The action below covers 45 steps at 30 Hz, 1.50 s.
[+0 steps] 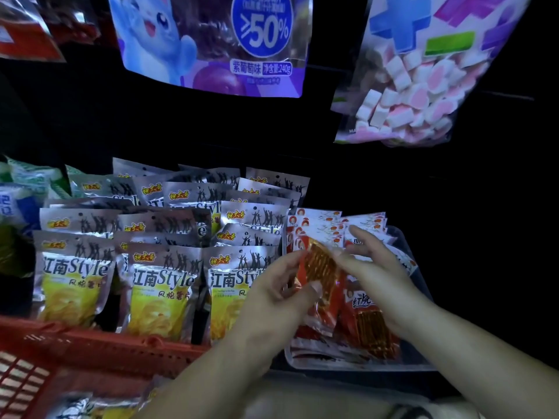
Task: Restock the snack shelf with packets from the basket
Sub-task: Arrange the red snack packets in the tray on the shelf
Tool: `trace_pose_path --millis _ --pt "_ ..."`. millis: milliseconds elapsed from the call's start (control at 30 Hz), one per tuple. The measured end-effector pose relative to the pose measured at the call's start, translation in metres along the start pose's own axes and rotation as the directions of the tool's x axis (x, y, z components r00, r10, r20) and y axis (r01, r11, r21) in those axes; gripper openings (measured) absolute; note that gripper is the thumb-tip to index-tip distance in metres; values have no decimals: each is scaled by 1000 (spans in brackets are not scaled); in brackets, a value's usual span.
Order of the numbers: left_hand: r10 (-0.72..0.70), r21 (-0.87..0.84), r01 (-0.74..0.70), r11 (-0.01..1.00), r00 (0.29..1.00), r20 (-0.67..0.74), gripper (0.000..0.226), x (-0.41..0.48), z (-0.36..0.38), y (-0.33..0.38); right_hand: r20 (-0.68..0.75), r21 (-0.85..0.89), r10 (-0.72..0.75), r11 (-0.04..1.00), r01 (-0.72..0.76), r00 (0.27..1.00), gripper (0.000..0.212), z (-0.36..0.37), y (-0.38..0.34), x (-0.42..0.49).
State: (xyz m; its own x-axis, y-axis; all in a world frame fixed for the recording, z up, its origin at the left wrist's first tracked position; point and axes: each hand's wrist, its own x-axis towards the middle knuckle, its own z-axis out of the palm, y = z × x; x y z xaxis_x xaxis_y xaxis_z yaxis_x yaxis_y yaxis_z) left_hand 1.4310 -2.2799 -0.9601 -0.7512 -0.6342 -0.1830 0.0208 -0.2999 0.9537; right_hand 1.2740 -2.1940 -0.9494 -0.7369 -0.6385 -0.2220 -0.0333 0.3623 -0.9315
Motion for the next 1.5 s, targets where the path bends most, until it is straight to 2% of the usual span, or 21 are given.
trace_pose_path --millis 33,100,167,267,333,400,467,533,633,733,833,933,1033,1100,1133,1167,1233,1300,1367,1433,1500 --pt "-57 -63 58 996 998 18 39 1 -2 1 -2 -13 32 999 -32 999 66 -3 1 2" --pt "-136 -154 148 977 987 87 36 4 -7 1 59 92 87 991 -92 994 62 -12 4 8" --pt "-154 -80 165 983 979 133 38 5 -9 0 87 115 78 989 -88 993 59 -19 4 12" --pt "-87 182 85 980 996 3 41 9 -9 -7 12 46 42 998 -42 999 73 -23 9 19" --pt "-57 235 92 968 987 -150 39 14 -9 -10 -24 -39 -3 999 2 1000 77 -23 11 22" --pt "-58 237 113 965 972 -229 39 20 -11 -15 -47 -107 -55 993 49 997 69 -23 12 25" --pt "-86 225 143 964 965 -246 41 23 -12 -18 -52 -164 -83 984 74 995 55 -19 13 30" --pt "-81 230 142 963 963 -257 41 23 -12 -20 -22 -260 -52 965 44 998 52 -14 21 35" --pt "-66 226 120 967 970 -236 35 24 -13 -20 82 -302 22 953 4 996 31 -7 39 40" --pt "-48 300 115 947 974 -221 30 25 -16 -29 218 -468 96 883 18 971 26 -2 62 39" --pt "14 500 74 863 985 -169 32 29 -20 -42 330 -598 212 801 29 920 41 -6 69 40" --pt "60 703 -11 711 997 -45 32 31 -23 -47 388 -571 260 821 10 884 50 -14 54 42" --pt "124 824 -126 553 990 67 32 31 -22 -49 421 -538 297 843 -27 857 40 -27 38 42" --pt "104 849 -108 517 993 63 37 31 -21 -51 436 -530 368 843 -96 822 29 -35 34 41" --pt "86 846 -90 526 995 52 38 31 -20 -53 418 -491 372 860 -138 829 22 -36 35 40" --pt "85 835 -83 544 995 44 38 31 -19 -53 369 -444 321 885 -138 872 16 -36 38 41" --pt "103 813 -91 575 994 39 36 32 -19 -53 184 -405 79 915 2 980 11 -34 47 50" --pt "113 801 -92 592 993 30 36 34 -20 -53 49 -444 -122 886 131 991 16 -29 52 63" --pt "109 806 -102 584 993 47 38 35 -21 -50 29 -579 -196 796 176 980 29 -23 49 78" --pt "81 792 -191 579 981 177 41 31 -18 -47 77 -728 -196 659 189 978 43 -13 43 93" --pt "-1 798 -270 539 947 321 42 22 -11 -46 141 -783 -150 588 203 979 55 0 39 102"
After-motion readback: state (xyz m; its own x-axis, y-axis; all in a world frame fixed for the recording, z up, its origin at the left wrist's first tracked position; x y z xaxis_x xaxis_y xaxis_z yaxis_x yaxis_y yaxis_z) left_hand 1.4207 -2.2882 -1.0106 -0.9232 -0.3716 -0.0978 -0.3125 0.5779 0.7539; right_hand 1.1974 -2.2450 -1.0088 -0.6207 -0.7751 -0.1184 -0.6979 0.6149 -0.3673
